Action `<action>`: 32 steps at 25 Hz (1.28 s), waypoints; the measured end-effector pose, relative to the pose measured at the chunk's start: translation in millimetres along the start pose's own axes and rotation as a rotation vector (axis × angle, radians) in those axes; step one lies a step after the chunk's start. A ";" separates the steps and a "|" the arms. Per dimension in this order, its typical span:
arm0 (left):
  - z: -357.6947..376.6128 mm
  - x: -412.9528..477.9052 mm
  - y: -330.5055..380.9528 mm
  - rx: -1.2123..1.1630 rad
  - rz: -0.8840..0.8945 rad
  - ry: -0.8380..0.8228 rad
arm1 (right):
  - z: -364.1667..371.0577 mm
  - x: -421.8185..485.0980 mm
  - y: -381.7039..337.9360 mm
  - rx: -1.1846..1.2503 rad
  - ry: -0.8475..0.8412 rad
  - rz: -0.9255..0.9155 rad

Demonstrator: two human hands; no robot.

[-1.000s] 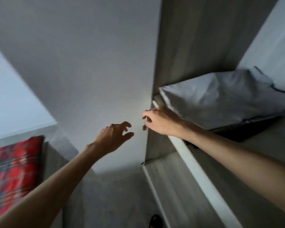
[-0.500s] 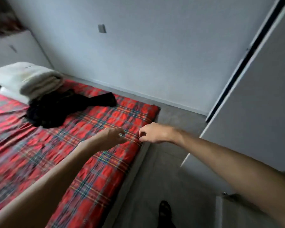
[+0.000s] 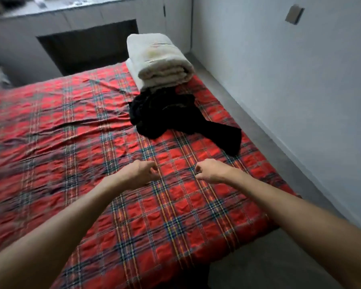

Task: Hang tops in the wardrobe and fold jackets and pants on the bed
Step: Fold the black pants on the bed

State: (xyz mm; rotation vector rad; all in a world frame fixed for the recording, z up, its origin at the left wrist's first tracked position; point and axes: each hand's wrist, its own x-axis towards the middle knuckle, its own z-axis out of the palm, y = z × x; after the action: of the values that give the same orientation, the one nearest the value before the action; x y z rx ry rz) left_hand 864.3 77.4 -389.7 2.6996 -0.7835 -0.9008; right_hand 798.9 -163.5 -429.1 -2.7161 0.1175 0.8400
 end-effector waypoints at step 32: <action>226.1 449.9 -227.3 -0.098 -0.635 -0.132 | 14.5 615.5 118.4 -0.153 0.516 0.179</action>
State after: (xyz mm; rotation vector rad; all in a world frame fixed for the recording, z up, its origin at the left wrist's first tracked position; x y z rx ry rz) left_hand 1128.2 23.8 -872.1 2.8509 0.1308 -1.2059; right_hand 1280.3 -266.5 -817.4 -3.0390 0.4243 0.1724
